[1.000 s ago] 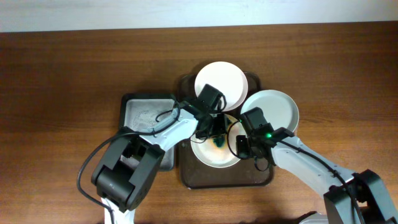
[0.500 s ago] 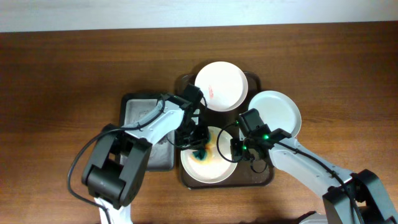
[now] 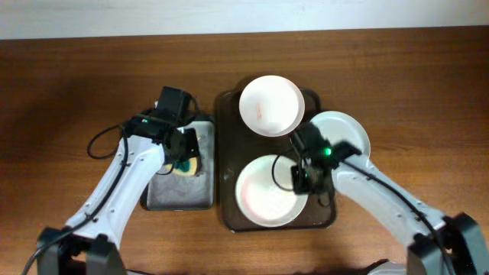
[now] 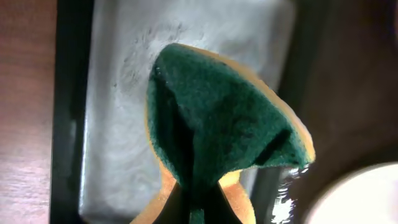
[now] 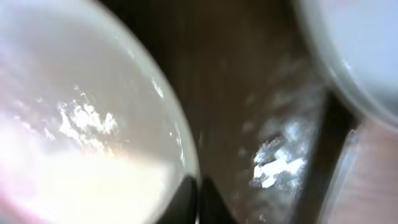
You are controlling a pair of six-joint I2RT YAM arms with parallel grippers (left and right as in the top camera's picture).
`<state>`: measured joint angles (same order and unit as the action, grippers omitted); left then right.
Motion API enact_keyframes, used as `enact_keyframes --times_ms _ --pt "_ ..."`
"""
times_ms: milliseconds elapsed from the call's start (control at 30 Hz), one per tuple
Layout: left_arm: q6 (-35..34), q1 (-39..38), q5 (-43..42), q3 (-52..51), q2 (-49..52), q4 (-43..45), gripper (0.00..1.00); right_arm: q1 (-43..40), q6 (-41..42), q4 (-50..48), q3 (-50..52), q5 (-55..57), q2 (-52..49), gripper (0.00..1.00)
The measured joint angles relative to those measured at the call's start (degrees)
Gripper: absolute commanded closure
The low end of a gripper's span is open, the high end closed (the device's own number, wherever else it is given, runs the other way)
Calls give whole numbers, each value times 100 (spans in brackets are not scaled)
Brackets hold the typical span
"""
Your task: Clean dirty plates on tray and stack at the side
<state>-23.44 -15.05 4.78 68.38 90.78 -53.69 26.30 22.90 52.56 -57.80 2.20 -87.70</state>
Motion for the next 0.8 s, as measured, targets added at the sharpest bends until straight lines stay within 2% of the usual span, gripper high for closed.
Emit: enact_keyframes --times_ms 67,100,133,167,233,267,300,500,800 --pt "101 9 28 -175 184 98 57 0 -66 498 -796 313 28 96" --pt "144 7 42 -251 260 131 48 0 -96 656 -1045 428 37 96" --pt "186 7 57 -282 308 181 34 0 -127 758 -1172 496 44 96" --pt "199 9 63 -286 341 260 30 0 -212 890 -1342 619 44 96" --pt "245 7 31 -282 341 256 14 63 -243 1025 -1482 918 46 96" --pt "229 9 -15 -264 341 229 5 186 -240 1108 -1499 1123 55 96" --pt "262 9 -59 -236 341 225 0 595 -205 1231 -1508 1587 66 96" --pt "269 98 -343 -9 -271 219 1 1860 319 1602 -1513 3246 72 96" --pt "269 385 -352 0 -317 68 1 3373 684 2249 -1624 5399 81 96"
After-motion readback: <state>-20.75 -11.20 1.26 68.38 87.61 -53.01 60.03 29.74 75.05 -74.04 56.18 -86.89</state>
